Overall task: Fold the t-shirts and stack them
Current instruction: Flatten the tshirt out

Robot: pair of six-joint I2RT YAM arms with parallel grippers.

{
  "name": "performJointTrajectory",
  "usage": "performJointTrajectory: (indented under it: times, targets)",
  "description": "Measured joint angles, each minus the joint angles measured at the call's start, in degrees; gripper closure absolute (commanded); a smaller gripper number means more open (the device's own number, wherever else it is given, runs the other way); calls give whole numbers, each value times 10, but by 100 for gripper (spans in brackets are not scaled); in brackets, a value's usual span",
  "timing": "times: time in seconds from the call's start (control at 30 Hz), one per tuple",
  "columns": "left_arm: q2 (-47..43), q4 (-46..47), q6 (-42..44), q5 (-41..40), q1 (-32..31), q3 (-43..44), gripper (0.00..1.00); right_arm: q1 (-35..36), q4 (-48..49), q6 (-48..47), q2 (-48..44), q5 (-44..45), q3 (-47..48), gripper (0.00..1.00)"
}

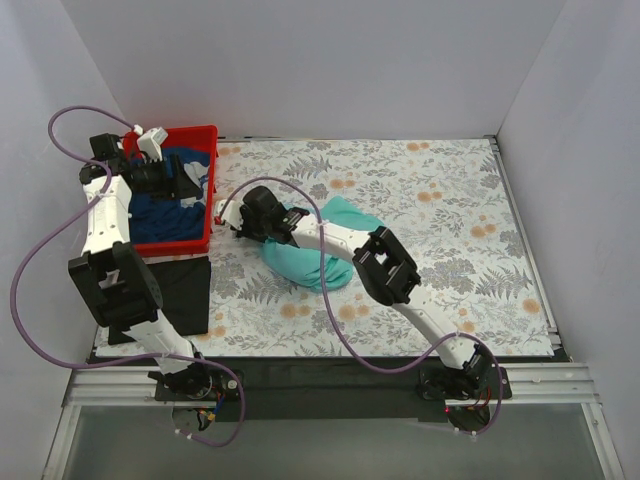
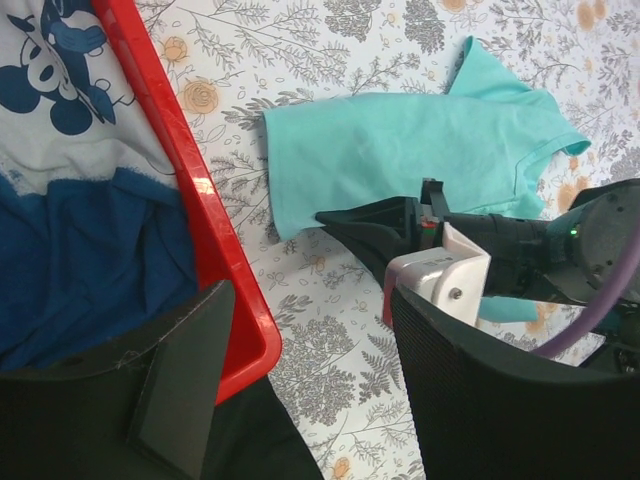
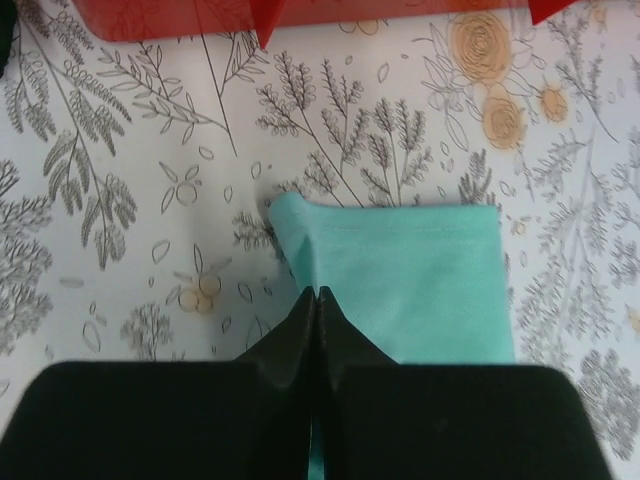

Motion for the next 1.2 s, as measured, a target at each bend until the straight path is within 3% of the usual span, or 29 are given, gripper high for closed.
performJointTrajectory:
  times: [0.2, 0.3, 0.43, 0.57, 0.7, 0.97, 1.1, 1.2]
  targets:
    - [0, 0, -13, 36, -4, 6, 35, -24, -41, -8, -133, 8, -46, 99]
    - [-4, 6, -15, 37, -22, 8, 34, -74, -53, -6, -274, 7, -68, 99]
    - [-35, 39, -16, 17, -94, -27, 34, -180, -41, 6, -486, 11, -121, 99]
    - [-70, 66, -16, 3, -174, -78, 34, -270, -29, 20, -672, 11, -228, 99]
    - [-81, 95, -15, -1, -228, -128, 34, -306, -28, 20, -819, 8, -411, 99]
    - [-102, 135, 30, -50, -340, -271, 41, -394, -112, 21, -868, 28, -645, 99]
    - [-97, 142, 53, -70, -344, -258, 41, -400, -127, 20, -911, 31, -686, 99]
    - [-51, 151, 62, -89, -341, -198, 37, -400, -129, 20, -944, 31, -707, 99]
